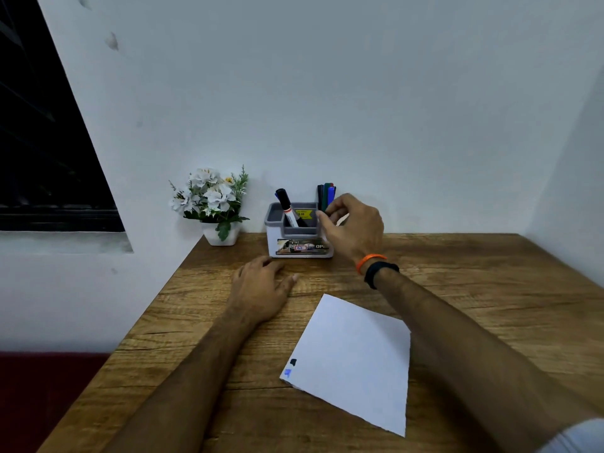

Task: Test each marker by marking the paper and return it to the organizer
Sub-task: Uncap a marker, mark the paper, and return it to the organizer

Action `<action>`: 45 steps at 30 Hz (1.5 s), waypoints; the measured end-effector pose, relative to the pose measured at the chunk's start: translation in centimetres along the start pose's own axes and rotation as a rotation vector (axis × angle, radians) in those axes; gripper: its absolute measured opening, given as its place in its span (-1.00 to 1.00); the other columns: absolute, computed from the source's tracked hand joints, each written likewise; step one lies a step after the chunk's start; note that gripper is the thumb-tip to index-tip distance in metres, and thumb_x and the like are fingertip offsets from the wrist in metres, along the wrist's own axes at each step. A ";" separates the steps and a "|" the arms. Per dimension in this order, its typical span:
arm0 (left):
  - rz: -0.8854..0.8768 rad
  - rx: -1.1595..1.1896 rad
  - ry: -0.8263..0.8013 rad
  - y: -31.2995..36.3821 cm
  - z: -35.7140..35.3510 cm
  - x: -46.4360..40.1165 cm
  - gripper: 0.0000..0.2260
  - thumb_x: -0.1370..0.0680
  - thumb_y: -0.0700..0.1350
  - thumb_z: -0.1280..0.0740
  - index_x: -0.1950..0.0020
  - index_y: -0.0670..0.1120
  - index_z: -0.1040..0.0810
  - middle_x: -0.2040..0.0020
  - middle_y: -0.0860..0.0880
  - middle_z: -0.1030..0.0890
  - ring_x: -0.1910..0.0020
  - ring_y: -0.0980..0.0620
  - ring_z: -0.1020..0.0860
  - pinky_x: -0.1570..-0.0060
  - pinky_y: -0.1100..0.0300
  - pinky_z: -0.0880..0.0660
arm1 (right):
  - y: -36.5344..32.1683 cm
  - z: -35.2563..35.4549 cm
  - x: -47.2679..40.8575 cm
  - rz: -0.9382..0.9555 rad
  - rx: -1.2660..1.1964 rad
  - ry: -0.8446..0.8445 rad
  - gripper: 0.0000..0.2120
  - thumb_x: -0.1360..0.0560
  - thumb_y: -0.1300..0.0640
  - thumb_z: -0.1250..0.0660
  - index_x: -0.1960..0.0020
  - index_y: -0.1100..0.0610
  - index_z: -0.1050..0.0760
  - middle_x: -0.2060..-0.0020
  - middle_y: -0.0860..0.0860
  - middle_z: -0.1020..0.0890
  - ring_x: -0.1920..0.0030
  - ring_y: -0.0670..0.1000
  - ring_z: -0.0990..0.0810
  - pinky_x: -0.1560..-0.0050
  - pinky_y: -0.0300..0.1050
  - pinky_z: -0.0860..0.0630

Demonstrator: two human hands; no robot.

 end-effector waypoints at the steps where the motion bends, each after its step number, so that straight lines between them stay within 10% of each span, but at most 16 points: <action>1: 0.002 -0.003 -0.002 0.0 0.0 0.0 -0.47 -0.57 0.29 -0.11 -0.44 0.05 -0.40 -0.49 -0.05 -0.33 -0.46 -0.04 -0.27 -0.43 -0.09 -0.18 | 0.1 0.3 -0.2 -0.043 -0.012 0.028 -0.81 -0.42 -0.02 -0.50 0.10 0.02 -0.54 0.36 -0.15 -0.61 0.32 -0.13 -0.57 0.25 -0.18 -0.53; 9: -0.005 -0.014 0.010 0.1 0.1 -0.1 -0.47 -0.57 0.30 -0.10 -0.43 0.05 -0.41 -0.48 -0.05 -0.35 -0.45 -0.04 -0.30 -0.41 -0.10 -0.21 | 0.9 -0.3 -1.9 -0.197 0.095 -0.117 -0.69 -0.44 -0.04 -0.49 -0.12 0.07 -0.62 -0.05 -0.01 -0.68 -0.07 0.00 -0.62 -0.07 -0.10 -0.52; 21: 0.002 -0.005 0.000 0.0 0.0 0.0 -0.47 -0.57 0.29 -0.12 -0.43 0.04 -0.42 -0.48 -0.06 -0.35 -0.45 -0.04 -0.30 -0.42 -0.11 -0.21 | -4.0 3.9 -3.6 -0.096 -0.438 0.186 -0.87 -0.47 0.11 -0.48 0.02 0.13 -0.62 0.18 -0.03 -0.70 0.21 -0.17 -0.64 0.13 -0.38 -0.55; 26: -0.042 0.281 0.107 1.2 1.6 0.7 -0.56 -0.58 0.17 -0.24 -0.38 -0.02 -0.46 -0.34 -0.03 -0.50 -0.31 0.03 -0.45 -0.31 0.00 -0.40 | -4.1 3.5 -1.5 -0.215 -0.631 -0.136 -0.97 -0.48 0.06 -0.45 0.12 0.01 -0.64 0.27 0.02 -0.71 0.19 0.01 -0.70 0.04 0.04 -0.64; 31: -0.046 1.122 0.117 3.9 5.6 2.5 -0.61 -0.50 0.14 -0.26 -0.14 -0.10 -0.60 -0.01 -0.03 -0.69 0.08 0.00 -0.65 0.14 0.08 -0.59 | -2.6 3.8 4.0 -0.186 -0.332 -0.421 -0.90 -0.45 -0.02 -0.50 0.12 0.00 -0.68 0.32 -0.03 -0.70 0.34 -0.07 -0.67 0.19 -0.08 -0.63; 37: -0.125 1.072 -0.032 5.1 6.1 4.1 -0.85 -0.47 -0.20 -0.44 -0.01 -0.20 -0.65 0.23 -0.11 -0.67 0.38 0.13 -0.57 0.36 0.28 -0.54 | -1.8 5.2 7.2 -0.160 -0.326 -0.542 -0.78 -0.39 0.03 -0.56 0.06 0.14 -0.68 0.28 0.00 -0.71 0.32 -0.13 -0.65 0.31 -0.26 -0.55; 45: -0.076 1.066 -0.115 3.6 6.3 3.7 -0.93 -0.46 -0.28 -0.42 0.07 -0.19 -0.63 0.26 -0.12 -0.67 0.29 0.05 -0.63 0.23 0.26 -0.61 | 0.1 6.9 7.4 -0.270 -0.449 -0.626 -0.82 -0.38 0.12 -0.57 0.07 0.18 -0.69 0.36 0.03 -0.68 0.41 -0.05 -0.56 0.41 -0.26 -0.45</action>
Point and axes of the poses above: each hand's wrist, its own x-axis away from the middle knuckle, its own z-axis out of the back of the hand, y = z × x, the point moved 4 cm from there along -x, towards the middle knuckle
